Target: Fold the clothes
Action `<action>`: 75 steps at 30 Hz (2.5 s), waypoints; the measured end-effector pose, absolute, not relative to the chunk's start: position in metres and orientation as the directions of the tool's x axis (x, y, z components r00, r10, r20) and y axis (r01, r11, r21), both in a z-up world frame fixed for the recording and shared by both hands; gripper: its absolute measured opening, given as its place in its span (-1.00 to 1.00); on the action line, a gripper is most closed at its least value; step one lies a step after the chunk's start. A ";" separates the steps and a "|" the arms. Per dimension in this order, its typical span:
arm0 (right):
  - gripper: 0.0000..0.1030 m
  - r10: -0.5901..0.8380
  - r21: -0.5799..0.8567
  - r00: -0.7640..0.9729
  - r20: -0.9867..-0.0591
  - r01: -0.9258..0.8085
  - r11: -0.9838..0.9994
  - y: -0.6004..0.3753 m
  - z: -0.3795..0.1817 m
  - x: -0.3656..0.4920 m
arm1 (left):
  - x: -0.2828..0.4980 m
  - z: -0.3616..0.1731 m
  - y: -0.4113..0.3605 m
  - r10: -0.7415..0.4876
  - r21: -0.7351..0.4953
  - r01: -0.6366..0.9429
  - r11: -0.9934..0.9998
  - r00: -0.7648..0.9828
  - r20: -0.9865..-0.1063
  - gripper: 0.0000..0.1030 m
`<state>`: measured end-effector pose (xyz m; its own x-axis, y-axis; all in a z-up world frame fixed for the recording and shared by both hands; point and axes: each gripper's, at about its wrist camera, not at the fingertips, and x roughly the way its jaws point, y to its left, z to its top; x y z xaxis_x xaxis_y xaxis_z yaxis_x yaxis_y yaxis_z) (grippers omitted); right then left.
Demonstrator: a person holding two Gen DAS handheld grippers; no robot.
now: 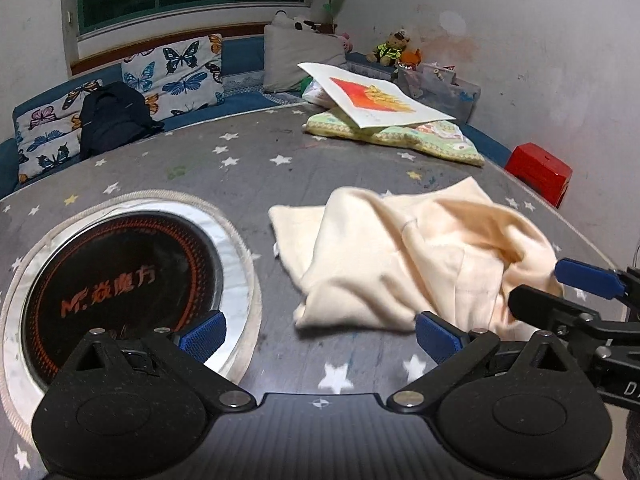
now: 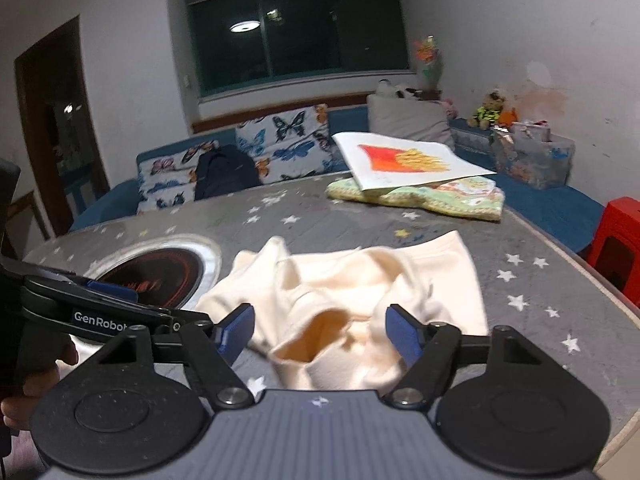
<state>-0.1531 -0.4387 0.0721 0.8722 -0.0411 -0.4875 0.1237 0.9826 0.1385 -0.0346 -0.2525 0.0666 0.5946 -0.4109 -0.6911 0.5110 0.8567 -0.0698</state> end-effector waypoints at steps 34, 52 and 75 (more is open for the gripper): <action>-0.85 -0.083 0.203 0.850 -0.520 0.218 0.955 -0.484 0.052 -0.147 | 0.021 0.061 -0.297 -0.457 -0.180 0.498 0.848 0.518 -0.723 -0.68; -0.87 0.000 0.164 0.844 -0.537 0.104 0.981 -0.445 0.061 -0.199 | -0.040 0.069 -0.231 -0.536 -0.209 0.568 0.796 0.500 -0.680 -0.46; -0.64 -0.019 0.096 0.832 -0.554 0.087 0.992 -0.436 0.058 -0.182 | -0.008 0.059 -0.274 -0.576 -0.255 0.592 0.765 0.451 -0.681 -0.38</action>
<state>-0.1819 -0.4358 0.0577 0.8323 -0.0190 -0.5540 0.0868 0.9915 0.0964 -0.0082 -0.2743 0.0595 0.4514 -0.5761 -0.6815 0.5917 0.7649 -0.2547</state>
